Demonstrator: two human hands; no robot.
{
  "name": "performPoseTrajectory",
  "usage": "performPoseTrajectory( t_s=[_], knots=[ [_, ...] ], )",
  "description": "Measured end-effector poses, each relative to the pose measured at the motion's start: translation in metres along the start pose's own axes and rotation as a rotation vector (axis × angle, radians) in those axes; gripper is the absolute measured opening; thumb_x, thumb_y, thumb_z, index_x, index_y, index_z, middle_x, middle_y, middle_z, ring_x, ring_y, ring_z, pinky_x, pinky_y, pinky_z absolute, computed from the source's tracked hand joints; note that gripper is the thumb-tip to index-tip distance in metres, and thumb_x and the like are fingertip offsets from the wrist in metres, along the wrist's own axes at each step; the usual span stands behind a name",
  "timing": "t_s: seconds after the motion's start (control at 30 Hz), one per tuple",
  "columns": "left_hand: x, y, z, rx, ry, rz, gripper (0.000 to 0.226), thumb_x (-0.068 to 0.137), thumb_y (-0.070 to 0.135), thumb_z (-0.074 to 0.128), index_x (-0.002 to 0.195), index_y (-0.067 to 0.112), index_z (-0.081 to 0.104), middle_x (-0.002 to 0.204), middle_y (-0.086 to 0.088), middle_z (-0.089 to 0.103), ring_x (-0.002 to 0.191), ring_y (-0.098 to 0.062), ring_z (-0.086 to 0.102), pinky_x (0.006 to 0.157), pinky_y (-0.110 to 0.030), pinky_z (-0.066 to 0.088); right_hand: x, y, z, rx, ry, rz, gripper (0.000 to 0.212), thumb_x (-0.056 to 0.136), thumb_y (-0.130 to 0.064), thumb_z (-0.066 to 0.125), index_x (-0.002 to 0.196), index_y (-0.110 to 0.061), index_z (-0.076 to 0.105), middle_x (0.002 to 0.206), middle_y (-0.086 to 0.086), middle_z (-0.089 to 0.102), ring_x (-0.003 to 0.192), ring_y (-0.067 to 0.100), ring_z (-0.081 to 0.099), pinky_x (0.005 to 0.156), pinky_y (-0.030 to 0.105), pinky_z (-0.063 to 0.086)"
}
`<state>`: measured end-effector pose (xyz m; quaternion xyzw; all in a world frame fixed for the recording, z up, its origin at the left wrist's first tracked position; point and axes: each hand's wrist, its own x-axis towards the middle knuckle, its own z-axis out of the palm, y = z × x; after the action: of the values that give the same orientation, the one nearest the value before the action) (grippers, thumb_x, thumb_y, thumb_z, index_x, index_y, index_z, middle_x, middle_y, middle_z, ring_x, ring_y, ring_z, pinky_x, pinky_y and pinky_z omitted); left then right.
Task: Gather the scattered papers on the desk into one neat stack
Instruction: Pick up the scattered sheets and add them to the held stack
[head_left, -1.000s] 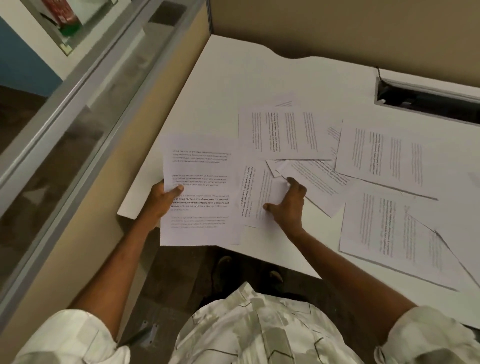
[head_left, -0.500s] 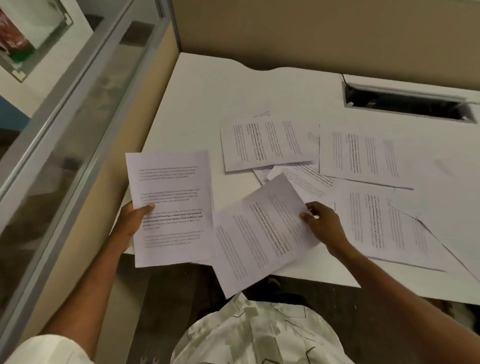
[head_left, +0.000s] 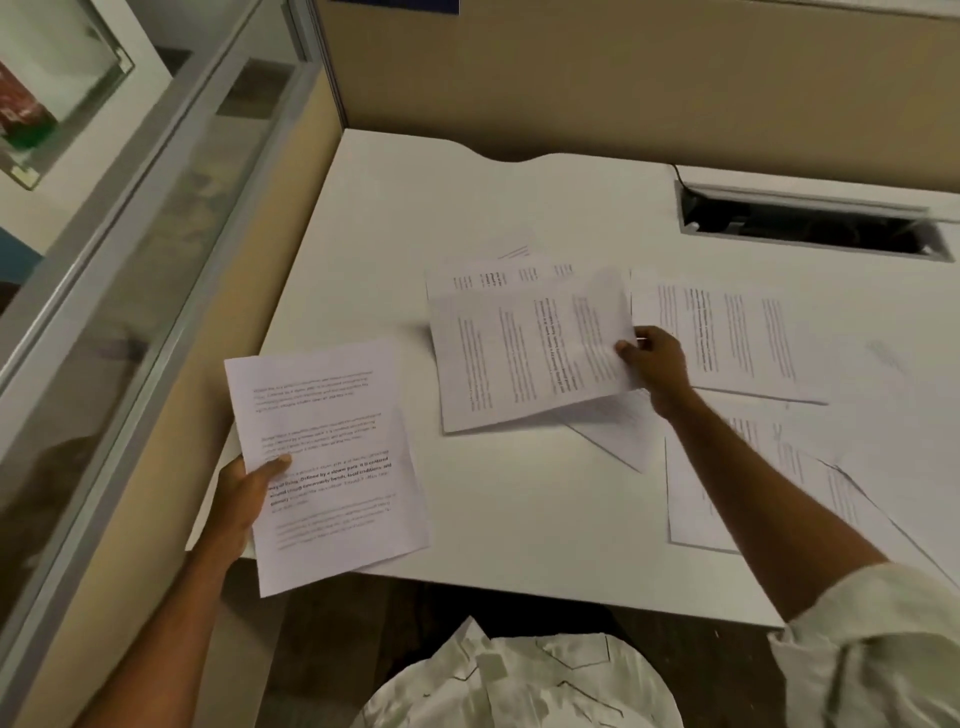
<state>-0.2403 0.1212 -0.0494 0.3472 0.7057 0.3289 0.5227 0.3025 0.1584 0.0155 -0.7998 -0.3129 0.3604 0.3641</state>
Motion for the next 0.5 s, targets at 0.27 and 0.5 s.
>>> performPoseTrajectory(
  t_s=[0.27, 0.5],
  knots=[
    [-0.004, -0.002, 0.01, 0.029, 0.12, -0.042, 0.017, 0.092, 0.012, 0.074, 0.1, 0.027, 0.072, 0.094, 0.001, 0.079, 0.088, -0.033, 0.075, 0.067, -0.04, 0.061, 0.029, -0.01, 0.051, -0.219, 0.122, -0.069, 0.061, 0.089, -0.033, 0.081, 0.134, -0.001, 0.056, 0.133, 0.017, 0.059, 0.125, 0.035, 0.057, 0.098, 0.043, 0.05],
    [-0.006, 0.0, 0.012, 0.009, 0.147, -0.072, 0.019, 0.091, 0.011, 0.073, 0.1, 0.028, 0.073, 0.087, 0.01, 0.081, 0.084, -0.025, 0.076, 0.055, -0.031, 0.062, 0.042, -0.02, 0.057, -0.426, 0.083, 0.002, 0.081, 0.076, -0.05, 0.089, 0.136, -0.012, 0.052, 0.136, 0.011, 0.059, 0.13, 0.033, 0.055, 0.105, 0.05, 0.048]
  ],
)
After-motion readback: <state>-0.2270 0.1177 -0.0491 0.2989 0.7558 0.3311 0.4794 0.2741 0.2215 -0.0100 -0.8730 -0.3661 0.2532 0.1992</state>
